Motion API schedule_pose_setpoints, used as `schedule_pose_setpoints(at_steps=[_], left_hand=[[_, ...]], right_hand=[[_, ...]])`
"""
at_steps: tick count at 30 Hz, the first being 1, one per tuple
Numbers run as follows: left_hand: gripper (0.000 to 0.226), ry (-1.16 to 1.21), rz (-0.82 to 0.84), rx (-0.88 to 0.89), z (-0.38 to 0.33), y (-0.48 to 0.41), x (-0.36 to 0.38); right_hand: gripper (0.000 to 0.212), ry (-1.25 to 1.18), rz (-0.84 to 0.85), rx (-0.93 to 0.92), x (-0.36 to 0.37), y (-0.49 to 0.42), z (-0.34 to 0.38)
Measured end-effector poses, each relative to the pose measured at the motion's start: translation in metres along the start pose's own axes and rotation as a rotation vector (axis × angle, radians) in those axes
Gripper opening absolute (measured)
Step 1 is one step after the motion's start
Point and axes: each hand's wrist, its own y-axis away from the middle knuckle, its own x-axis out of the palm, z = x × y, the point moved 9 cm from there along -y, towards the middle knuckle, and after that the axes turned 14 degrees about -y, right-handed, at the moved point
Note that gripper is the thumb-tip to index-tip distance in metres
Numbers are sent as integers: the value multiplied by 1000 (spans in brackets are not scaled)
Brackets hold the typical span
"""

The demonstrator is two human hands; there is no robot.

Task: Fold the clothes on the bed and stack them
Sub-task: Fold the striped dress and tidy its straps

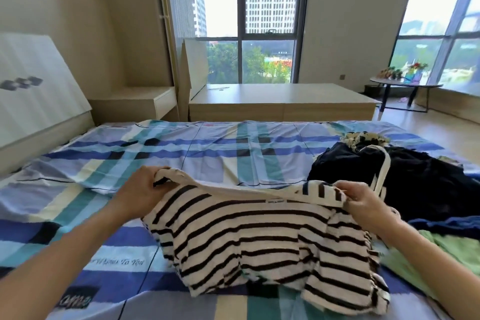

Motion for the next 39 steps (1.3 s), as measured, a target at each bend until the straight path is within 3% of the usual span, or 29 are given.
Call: schedule_pose_setpoints(at_steps=[2, 5, 7, 9, 12, 17, 19, 21, 25, 28, 31, 36, 39], left_hand=[[22, -17, -44, -43, -2, -21, -23], [31, 149, -127, -183, 3, -55, -65], [32, 212, -172, -254, 0, -71, -87], [28, 200, -213, -278, -14, -87, -120], [23, 123, -264, -122, -57, -112, -181], [30, -96, -344, 141, -126, -137, -284], [33, -233, -357, 186, -147, -144, -321], [30, -325, -389, 206, -158, -155, -355], [26, -412, -543, 264, -184, -172, -421], [6, -447, -635, 240, -195, -178, -466], [17, -435, -718, 207, -207, -170, -501], [38, -400, -724, 235, -209, -157, -516], [33, -388, -747, 187, -187, -150, -524]], right_hand=[[31, -84, 16, -20, -5, -21, 39], [13, -117, -31, -118, -25, -53, 114], [24, -155, 4, -185, -31, -66, 157], [21, -125, 33, -256, -40, -78, 202], [42, -84, 23, -280, -65, -93, 256], [20, -165, -41, -317, -114, -101, 345], [38, -197, -128, -345, -142, -107, 375], [49, -184, -224, -375, -164, -112, 403], [35, -106, -361, -486, -194, -117, 460], [34, -70, -447, -550, -211, -123, 499], [33, -12, -526, -570, -222, -128, 531], [24, -32, -453, -569, -200, -130, 550], [31, -25, -393, -613, -187, -126, 544]])
